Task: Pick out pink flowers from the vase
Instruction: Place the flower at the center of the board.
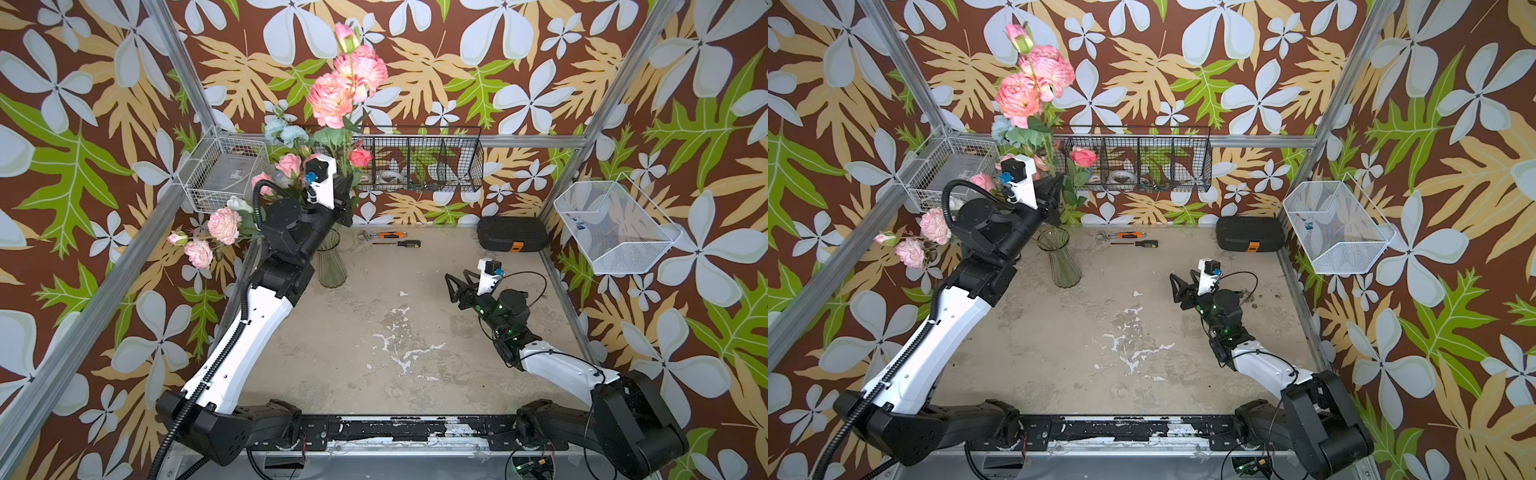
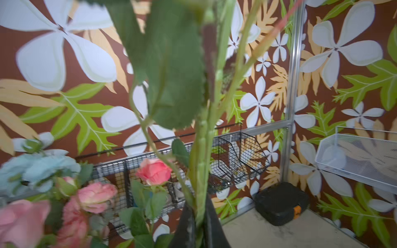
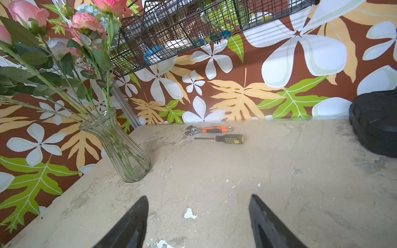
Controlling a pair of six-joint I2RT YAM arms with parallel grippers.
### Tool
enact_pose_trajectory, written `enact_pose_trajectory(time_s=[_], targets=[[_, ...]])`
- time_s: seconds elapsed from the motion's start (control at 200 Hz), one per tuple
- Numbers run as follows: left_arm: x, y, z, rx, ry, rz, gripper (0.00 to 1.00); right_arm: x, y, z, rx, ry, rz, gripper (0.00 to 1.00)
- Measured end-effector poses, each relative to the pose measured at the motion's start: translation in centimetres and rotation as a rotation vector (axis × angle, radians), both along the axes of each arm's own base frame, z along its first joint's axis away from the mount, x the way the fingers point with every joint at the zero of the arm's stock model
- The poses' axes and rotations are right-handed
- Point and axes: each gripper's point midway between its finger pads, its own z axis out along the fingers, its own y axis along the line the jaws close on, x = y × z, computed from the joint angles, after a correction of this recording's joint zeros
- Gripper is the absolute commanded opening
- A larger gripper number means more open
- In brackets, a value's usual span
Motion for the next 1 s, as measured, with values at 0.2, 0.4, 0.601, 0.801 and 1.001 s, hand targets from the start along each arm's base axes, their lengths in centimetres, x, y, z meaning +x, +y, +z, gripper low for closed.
enact_pose_trajectory(time_s=[0.2, 0.4, 0.601, 0.801, 1.001], targets=[[-1.0, -6.9, -5.8, -0.062, 0.254, -0.246, 0.0, -1.6, -1.7, 2.4, 0.017, -0.078, -0.06, 0.73], [-1.2, -13.0, -13.2, -0.108, 0.519, -0.418, 0.0, -4.4, -2.8, 7.8, 0.074, -0.226, -0.066, 0.75], [-2.5, -15.2, -18.1, -0.123, 0.643, -0.537, 0.0, -8.3, 1.3, 11.2, 0.051, -0.319, 0.237, 0.81], [-4.4, -16.7, -15.8, -0.145, 0.57, -0.646, 0.0, -7.7, 7.6, 8.6, -0.021, -0.185, 0.474, 0.8], [-5.6, -17.0, -15.0, -0.156, 0.54, -0.692, 0.0, -6.6, 11.3, 6.5, -0.075, -0.115, 0.546, 0.69]])
